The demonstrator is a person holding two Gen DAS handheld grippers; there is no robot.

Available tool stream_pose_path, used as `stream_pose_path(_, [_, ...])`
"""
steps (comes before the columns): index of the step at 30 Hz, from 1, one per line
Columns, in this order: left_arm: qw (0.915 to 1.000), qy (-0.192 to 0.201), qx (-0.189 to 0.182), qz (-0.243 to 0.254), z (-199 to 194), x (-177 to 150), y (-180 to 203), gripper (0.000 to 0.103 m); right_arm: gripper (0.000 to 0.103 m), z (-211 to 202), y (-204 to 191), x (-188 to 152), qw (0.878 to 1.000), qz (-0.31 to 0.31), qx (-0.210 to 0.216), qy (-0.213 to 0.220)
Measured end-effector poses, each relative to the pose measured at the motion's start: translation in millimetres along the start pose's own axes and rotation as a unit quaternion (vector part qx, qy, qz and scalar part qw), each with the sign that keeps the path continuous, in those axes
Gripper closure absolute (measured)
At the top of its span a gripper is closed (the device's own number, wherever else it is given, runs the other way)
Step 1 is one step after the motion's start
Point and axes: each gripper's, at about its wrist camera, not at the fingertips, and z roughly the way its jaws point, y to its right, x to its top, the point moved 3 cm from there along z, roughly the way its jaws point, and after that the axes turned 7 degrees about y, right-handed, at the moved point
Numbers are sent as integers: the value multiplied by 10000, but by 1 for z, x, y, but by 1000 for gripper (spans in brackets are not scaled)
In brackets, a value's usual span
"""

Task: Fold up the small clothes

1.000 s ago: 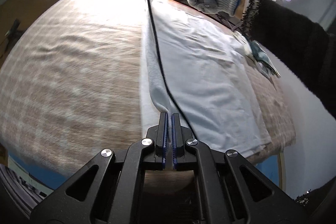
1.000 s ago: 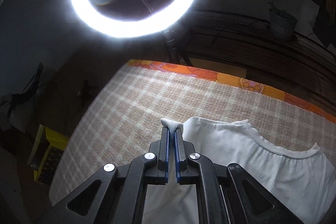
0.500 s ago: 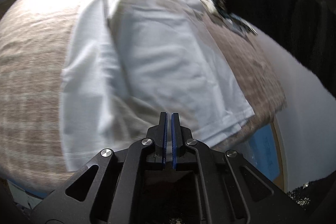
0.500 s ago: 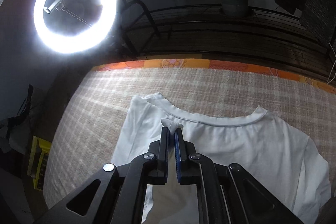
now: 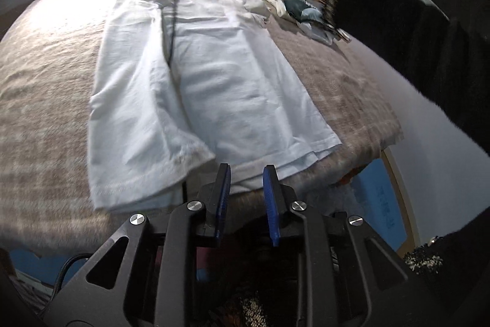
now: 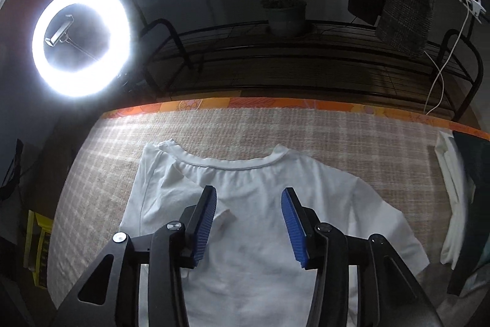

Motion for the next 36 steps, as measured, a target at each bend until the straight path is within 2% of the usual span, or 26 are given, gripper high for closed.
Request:
stream_pose_path(8, [9998, 185, -17, 40, -29, -9, 13, 82, 57, -77, 37, -21, 9995, 63, -13, 295])
stream_pose_path(14, [9994, 339, 16, 103, -42, -14, 23, 82, 57, -141, 60, -38, 9973, 265, 91, 677])
stream_pose_path(19, [9980, 554, 289, -48, -43, -9, 14, 82, 56, -190, 70, -62, 9952, 194, 201, 936])
stream_pose_path(22, [9956, 748, 516, -209, -41, -2, 2, 82, 49, -212, 76, -79, 9943, 178, 245, 1027])
stream_pose_path(27, [9936, 811, 779, -145, -21, 13, 1, 82, 46, -237, 95, -109, 9941, 120, 211, 1055])
stream_pose_path(31, [9958, 680, 608, 86, 8, 19, 23, 82, 46, -243, 121, -130, 9954, 196, 139, 923])
stream_pose_path(36, [9975, 330, 306, 546, 55, 22, 67, 82, 46, -245, 163, -148, 9953, 520, 138, 801])
